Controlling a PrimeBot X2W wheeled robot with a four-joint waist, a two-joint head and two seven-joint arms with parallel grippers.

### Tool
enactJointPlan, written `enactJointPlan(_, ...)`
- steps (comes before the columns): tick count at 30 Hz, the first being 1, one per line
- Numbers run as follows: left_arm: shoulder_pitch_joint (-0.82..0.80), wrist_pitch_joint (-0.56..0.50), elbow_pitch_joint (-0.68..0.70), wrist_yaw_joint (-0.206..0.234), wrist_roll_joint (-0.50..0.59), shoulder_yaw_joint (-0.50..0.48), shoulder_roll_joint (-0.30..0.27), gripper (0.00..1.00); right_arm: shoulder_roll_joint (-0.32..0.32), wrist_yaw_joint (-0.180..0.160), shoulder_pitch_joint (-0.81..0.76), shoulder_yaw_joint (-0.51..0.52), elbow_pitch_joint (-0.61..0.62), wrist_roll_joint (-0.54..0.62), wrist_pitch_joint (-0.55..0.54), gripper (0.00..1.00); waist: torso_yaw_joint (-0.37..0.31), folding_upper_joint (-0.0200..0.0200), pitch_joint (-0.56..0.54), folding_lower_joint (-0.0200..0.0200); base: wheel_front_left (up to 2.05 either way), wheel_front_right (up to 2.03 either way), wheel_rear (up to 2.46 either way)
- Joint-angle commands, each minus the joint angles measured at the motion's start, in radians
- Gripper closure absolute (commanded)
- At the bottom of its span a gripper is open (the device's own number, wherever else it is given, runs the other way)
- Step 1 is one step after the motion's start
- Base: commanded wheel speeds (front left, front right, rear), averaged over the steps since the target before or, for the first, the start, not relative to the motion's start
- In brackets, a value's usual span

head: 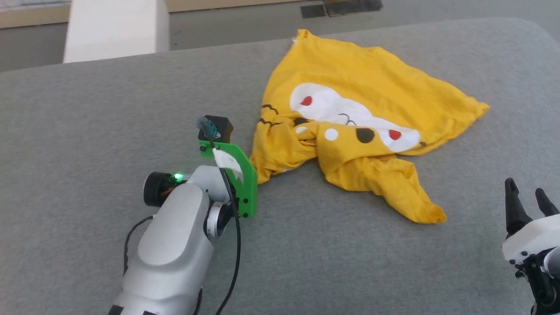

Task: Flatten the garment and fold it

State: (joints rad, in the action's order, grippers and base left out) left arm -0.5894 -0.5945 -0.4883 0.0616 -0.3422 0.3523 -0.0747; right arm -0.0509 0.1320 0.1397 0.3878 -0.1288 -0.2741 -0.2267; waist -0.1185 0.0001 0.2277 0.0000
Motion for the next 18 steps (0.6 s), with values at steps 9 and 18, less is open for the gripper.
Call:
enactJointPlan(9,0.01,-0.096,0.004,0.009,-0.034,0.011,-0.006,1.0,0.001,-0.001,0.004,0.02,-0.009,0.007,0.027,0.0,-0.018,-0.0001,0.035,0.0,0.0,0.0,0.0)
enactJointPlan(18,0.071,0.116,0.222,0.032,-0.211,-0.142,0.014,1.0,0.001,-0.001,-0.007,0.001,0.011,0.039,0.002,0.0,0.137,-0.0001,-0.064,0.0,0.0,0.0,0.0)
